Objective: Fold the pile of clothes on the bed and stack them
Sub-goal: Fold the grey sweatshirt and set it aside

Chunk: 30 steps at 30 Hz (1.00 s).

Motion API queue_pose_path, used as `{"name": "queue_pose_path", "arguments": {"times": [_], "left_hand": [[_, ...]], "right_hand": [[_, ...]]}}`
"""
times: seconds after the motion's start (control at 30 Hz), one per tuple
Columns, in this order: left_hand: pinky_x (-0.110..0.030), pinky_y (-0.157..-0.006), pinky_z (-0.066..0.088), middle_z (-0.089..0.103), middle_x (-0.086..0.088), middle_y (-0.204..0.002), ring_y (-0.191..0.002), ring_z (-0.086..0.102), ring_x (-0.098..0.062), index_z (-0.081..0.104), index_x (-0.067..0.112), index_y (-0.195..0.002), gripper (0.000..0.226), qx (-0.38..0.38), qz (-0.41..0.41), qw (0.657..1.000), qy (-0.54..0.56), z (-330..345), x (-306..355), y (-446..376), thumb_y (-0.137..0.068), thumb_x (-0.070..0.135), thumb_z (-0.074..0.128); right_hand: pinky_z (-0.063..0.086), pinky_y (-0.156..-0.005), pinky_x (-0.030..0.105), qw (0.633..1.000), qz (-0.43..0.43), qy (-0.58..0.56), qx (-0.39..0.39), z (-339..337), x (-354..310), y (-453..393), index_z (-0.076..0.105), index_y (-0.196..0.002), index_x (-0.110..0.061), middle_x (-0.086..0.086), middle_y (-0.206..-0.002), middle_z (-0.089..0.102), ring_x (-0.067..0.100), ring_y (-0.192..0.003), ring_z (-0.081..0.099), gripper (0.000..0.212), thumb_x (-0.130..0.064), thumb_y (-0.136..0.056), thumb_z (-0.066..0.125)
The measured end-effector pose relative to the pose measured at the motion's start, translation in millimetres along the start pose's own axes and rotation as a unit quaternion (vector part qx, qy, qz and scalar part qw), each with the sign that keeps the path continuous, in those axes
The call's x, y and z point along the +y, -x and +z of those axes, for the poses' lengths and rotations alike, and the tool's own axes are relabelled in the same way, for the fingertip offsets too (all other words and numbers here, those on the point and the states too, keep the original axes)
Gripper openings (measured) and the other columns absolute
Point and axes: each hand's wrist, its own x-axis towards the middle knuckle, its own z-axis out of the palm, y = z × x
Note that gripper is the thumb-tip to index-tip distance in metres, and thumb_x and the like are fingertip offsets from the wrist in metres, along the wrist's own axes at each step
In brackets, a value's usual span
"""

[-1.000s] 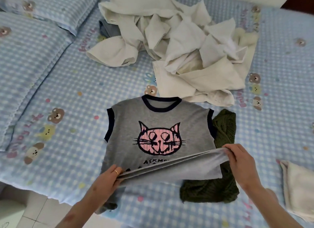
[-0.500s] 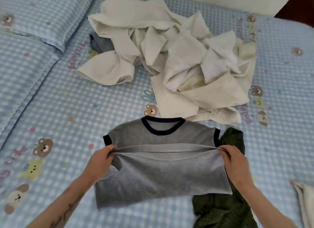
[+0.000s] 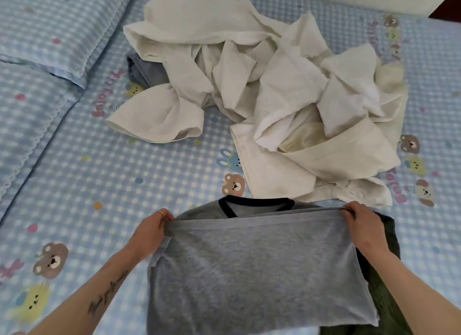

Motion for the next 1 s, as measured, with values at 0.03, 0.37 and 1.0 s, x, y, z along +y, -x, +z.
{"name": "queue_pose_path", "arguments": {"times": [0.03, 0.37, 1.0], "left_hand": [[-0.033, -0.066, 0.044, 0.064, 0.002, -0.078, -0.074, 0.059, -0.023, 0.055, 0.030, -0.079, 0.036, 0.006, 0.008, 1.000, 0.013, 1, -1, -5, -0.093, 0.003, 0.036], [-0.041, -0.078, 0.051, 0.049, -0.009, -0.119, -0.097, 0.059, -0.032, 0.048, 0.014, -0.126, 0.054, 0.027, 0.010, 0.993, -0.115, 27, -23, 18, -0.075, 0.000, 0.062], [-0.043, -0.119, 0.004, 0.022, -0.010, -0.156, -0.143, 0.019, -0.027, 0.027, 0.010, -0.148, 0.098, -0.105, 0.511, 0.774, -0.360, 176, 173, 41, -0.060, -0.008, 0.068]], "right_hand": [[0.042, -0.067, 0.034, 1.000, 0.003, 0.008, -0.001, 3, 1, -6, 0.061, -0.094, -0.011, 0.010, -0.093, 0.062, 0.023, -0.078, 0.054, 0.013, -0.018, -0.096, 0.051], [0.045, -0.073, 0.030, 0.989, 0.085, -0.051, -0.107, 18, 31, 36, 0.048, -0.127, -0.016, 0.003, -0.110, 0.063, 0.018, -0.088, 0.059, 0.044, -0.026, -0.088, 0.065], [0.007, -0.115, 0.031, 0.977, -0.089, 0.172, -0.089, 30, 66, 180, 0.039, -0.142, -0.021, -0.003, -0.157, 0.022, 0.014, -0.146, -0.005, 0.056, -0.041, -0.102, 0.004]]}}
